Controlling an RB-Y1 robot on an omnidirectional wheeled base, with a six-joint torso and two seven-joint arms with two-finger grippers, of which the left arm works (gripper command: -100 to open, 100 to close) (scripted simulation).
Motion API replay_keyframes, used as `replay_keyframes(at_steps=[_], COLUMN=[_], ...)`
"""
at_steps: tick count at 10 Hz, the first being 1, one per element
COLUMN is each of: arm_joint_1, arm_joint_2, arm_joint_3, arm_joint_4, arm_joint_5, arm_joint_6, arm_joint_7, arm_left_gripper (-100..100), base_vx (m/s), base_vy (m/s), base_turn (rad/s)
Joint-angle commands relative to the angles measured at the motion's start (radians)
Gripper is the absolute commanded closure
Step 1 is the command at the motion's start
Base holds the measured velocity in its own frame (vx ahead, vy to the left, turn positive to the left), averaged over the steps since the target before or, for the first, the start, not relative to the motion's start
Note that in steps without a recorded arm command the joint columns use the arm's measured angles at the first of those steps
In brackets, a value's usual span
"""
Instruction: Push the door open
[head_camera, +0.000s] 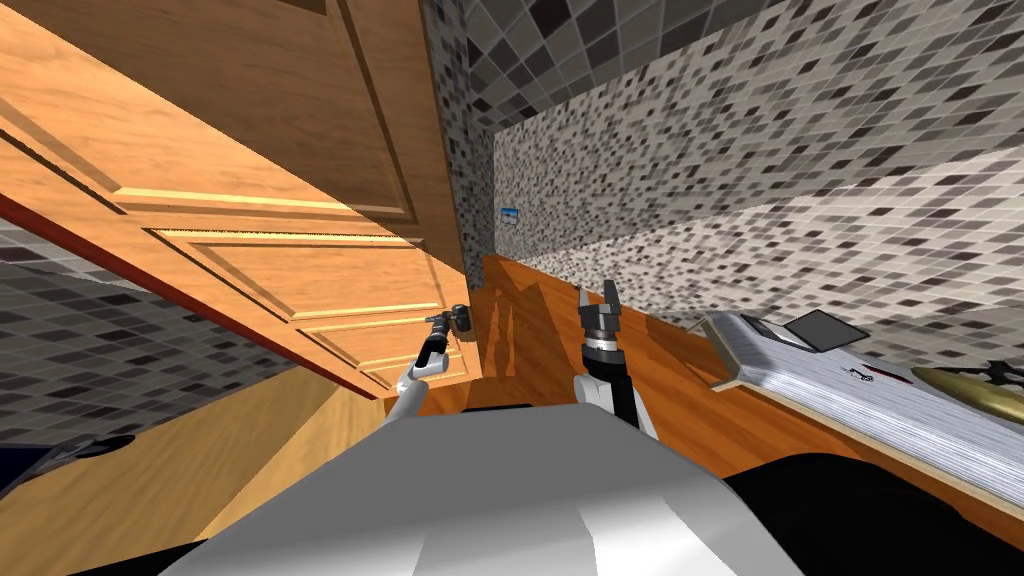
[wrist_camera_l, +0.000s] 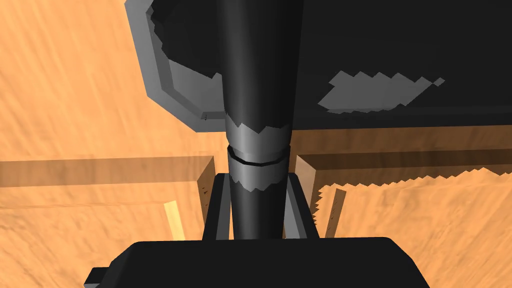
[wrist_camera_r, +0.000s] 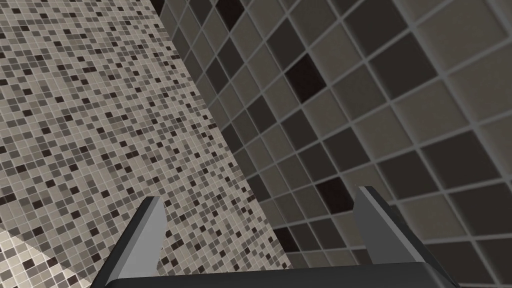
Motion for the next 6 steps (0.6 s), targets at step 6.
replay_keyframes(at_steps=[6], arm_joint_1=[-0.002], arm_joint_2=[0.002], arm_joint_3=[0.065], arm_joint_4=[-0.005], arm_joint_5=[0.01], arm_joint_6=[0.0], arm_joint_7=[-0.012], arm_left_gripper=[100], base_vx=[0.144], base_vy=[-0.079], base_turn=[0.063])
